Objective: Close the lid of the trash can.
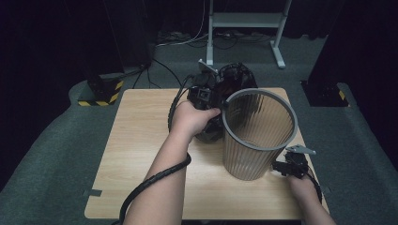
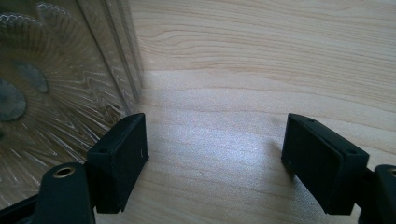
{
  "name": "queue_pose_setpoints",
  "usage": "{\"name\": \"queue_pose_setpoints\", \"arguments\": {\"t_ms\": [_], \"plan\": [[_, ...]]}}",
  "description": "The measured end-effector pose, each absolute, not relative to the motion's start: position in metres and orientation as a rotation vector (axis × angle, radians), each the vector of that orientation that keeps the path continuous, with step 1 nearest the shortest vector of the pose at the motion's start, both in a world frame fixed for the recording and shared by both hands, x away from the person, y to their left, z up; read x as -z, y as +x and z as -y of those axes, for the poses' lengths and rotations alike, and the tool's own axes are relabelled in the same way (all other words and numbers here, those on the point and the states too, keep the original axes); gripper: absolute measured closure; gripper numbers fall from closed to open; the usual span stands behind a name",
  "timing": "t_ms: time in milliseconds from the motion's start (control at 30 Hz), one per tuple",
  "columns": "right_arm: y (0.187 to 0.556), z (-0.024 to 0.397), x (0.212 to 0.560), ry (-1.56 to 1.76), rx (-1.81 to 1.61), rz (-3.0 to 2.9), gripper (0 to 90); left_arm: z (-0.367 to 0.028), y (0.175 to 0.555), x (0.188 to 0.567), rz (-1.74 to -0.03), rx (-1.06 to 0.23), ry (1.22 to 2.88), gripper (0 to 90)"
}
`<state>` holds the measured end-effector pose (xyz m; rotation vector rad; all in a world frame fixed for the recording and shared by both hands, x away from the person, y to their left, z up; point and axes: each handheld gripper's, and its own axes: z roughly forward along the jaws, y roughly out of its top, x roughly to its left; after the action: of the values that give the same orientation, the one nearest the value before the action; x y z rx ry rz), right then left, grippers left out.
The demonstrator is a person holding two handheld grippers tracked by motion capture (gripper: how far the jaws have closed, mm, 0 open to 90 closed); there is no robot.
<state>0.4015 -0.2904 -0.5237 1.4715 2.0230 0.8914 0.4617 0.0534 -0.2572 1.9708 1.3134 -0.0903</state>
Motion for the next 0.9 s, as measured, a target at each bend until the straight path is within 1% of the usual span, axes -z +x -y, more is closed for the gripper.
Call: {"name": "queue_pose_setpoints", "arguments": {"t_ms": [67,267,400,533,667,900], "plan": [[0.401,0.290,0.524,1.471,-0.891,-2.023,22.2,-0.057,0.461,0.257,-1.300,0.072,1.985,68.9],[0.401,0.290,0.524,1.470,-0.890,-2.023,22.3,-0.061,0.459,0.256,-1.293,0.057,1.964,66.7],[0.401,0.290,0.524,1.471,-0.890,-2.024,22.3,-0.067,0.457,0.256,-1.276,0.040,1.957,60.9],[0.401,0.290,0.524,1.471,-0.890,-2.024,22.3,-0.071,0.455,0.257,-1.271,-0.009,1.965,53.6],[0.401,0.290,0.524,1.470,-0.890,-2.024,22.3,-0.079,0.453,0.260,-1.271,-0.039,1.971,49.6],[0.401,0.290,0.524,1.471,-0.891,-2.024,22.2,-0.096,0.448,0.271,-1.289,-0.075,1.969,45.2]]}}
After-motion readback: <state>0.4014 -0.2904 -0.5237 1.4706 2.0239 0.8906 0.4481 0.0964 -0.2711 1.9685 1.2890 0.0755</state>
